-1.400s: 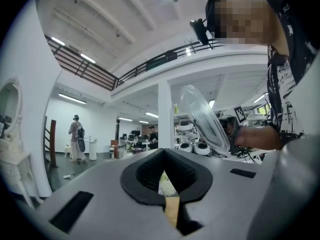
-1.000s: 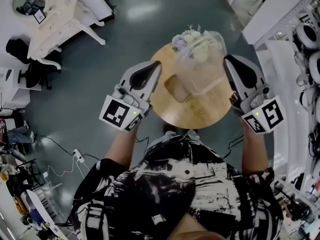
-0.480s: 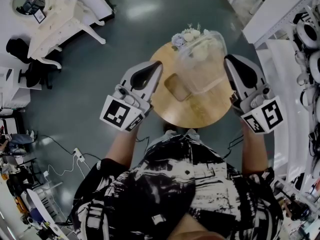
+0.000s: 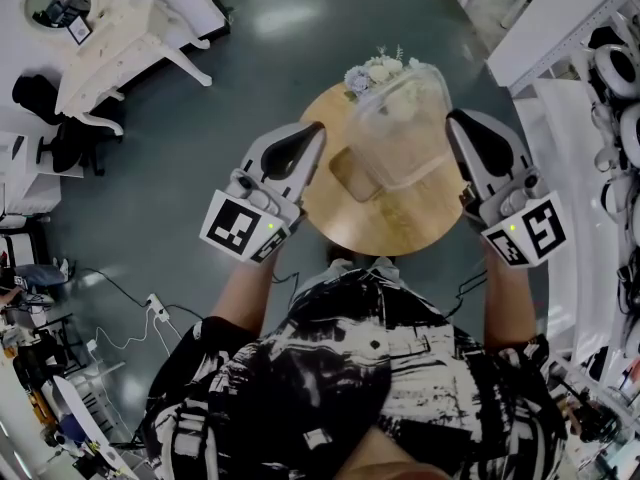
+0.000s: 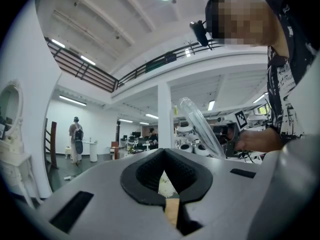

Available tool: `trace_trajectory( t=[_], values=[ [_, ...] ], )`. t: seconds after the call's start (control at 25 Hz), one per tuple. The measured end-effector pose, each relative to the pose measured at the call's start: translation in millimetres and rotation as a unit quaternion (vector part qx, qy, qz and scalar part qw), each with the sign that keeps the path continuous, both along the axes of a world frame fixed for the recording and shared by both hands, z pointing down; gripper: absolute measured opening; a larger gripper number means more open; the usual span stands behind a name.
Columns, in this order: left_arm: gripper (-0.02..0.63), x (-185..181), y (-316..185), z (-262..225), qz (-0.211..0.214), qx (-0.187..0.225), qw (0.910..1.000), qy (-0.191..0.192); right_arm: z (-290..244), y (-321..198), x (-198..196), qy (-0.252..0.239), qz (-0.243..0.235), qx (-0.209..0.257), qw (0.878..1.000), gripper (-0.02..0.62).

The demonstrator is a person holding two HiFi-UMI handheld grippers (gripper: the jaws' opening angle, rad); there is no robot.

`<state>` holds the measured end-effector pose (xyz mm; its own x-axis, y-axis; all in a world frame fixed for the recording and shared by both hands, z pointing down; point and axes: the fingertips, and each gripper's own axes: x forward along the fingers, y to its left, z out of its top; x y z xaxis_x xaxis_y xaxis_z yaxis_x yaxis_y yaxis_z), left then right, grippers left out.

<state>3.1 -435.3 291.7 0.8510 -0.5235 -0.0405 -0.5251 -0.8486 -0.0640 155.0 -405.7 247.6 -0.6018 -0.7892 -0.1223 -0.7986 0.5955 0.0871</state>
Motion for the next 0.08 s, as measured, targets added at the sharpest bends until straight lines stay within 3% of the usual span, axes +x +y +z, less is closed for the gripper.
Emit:
trace_trajectory(
  t=[0.08],
  values=[
    [0.0, -0.4, -1.2, -0.6, 0.0, 0.0, 1.0, 0.0, -0.1, -1.5, -1.0, 0.001, -0.001, -0.001, 1.0, 0.015]
  ],
)
